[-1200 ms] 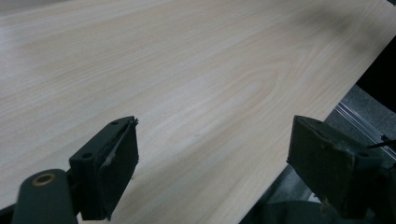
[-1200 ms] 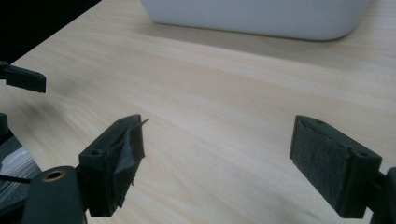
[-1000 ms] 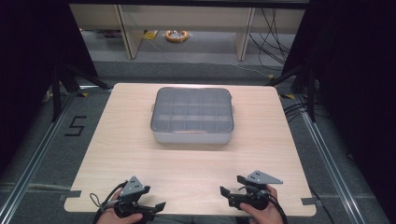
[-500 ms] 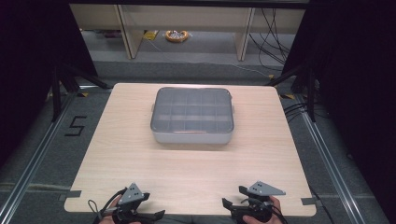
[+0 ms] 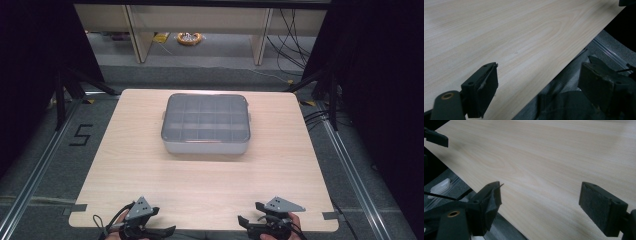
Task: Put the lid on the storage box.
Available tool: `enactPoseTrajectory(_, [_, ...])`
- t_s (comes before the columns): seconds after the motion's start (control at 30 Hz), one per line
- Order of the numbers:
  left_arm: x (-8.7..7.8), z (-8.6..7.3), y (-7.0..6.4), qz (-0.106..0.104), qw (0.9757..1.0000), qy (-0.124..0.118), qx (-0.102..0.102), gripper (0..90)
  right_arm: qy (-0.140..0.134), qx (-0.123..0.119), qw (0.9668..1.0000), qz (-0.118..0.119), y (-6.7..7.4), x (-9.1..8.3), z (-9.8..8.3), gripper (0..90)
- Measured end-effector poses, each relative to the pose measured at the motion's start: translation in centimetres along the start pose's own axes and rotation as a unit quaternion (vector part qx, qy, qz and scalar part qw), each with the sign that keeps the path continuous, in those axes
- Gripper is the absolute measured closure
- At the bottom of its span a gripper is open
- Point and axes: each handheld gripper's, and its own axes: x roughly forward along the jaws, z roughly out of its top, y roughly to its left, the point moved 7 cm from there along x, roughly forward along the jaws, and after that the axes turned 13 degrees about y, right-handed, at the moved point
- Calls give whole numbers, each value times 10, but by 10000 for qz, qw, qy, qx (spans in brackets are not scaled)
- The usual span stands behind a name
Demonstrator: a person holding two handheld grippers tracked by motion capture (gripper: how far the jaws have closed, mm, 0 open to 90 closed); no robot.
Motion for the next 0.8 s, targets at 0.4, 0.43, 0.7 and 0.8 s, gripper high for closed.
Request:
enactPoseTrajectory(0.4, [0,0,0,-21,10000,8,-3,156,69,8,9999,83,1,1,-1,191])
enactPoseTrajectory(0.43, [0,0,0,1,10000,-5,-16,156,70,19,9999,102,1,1,-1,191])
enactPoseTrajectory(0.7, [1,0,2,14,10000,31,26,156,47,21,9999,95,1,1,0,191])
enactPoseTrajectory(0.8, [1,0,1,-3,10000,3,-49,156,75,19,10000,-3,-1,0,-1,191])
